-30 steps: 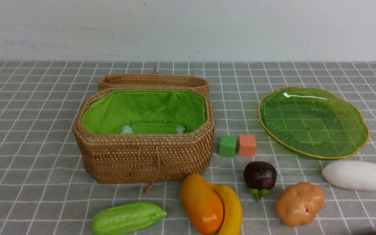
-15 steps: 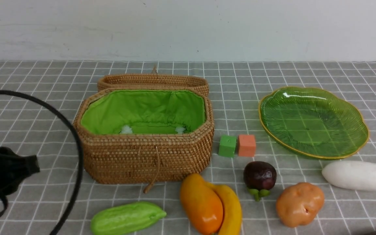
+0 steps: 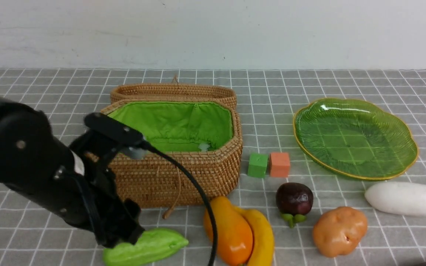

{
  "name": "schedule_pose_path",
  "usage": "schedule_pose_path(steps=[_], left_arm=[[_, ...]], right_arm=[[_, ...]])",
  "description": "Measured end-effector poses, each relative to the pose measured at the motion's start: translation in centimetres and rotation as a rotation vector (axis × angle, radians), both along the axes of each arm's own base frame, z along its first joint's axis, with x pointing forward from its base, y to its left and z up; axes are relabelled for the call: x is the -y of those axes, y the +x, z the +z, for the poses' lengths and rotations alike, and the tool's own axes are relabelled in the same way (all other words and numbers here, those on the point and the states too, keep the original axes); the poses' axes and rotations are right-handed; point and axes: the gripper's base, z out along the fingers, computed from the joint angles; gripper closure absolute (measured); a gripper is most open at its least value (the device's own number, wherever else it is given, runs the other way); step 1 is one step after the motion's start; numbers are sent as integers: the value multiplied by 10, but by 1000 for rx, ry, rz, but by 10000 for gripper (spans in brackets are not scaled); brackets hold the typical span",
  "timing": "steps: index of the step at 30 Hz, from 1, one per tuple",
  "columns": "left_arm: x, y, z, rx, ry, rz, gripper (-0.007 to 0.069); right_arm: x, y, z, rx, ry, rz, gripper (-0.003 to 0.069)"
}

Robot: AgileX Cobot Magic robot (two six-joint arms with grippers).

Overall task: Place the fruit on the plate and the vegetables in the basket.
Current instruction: Take a chayote with your left arm and place it on the basket on the left.

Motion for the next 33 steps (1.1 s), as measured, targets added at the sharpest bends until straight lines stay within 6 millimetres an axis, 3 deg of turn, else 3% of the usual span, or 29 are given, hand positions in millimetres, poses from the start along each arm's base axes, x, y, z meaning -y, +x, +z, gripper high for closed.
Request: schedule_pose_path(steps=[1,3,8,11,13,16,17,25,28,30,33], left_arm=[[4,4,-9,-3,58,-45,36],[9,12,-22,15,115,-106,-24],[18,31,-52,19,168,-207,-32],[23,36,-80,-60,205,-267,22],[24,36,-86,-81,211,-275,50],[24,37,-93,-106,219,-280,171],[25,37,-93,-108,220,-280,197],[22,24,-68,-160,182,-272,197],[21,11,-44,-154,120,-300,197],[21,-3,-17,-108,29,-314,197],[20,-10,1,-46,-34,-301,197]], right_arm=[[0,0,0,0,0,0,418],[0,0,0,0,0,0,418],[0,0,0,0,0,0,418],[0,0,0,0,0,0,418],[0,0,0,0,0,0,418],[0,0,0,0,0,0,418],[0,0,0,0,0,0,418],[0,0,0,0,0,0,418],[0,0,0,0,0,0,418],[0,0,0,0,0,0,418],[0,0,0,0,0,0,418]])
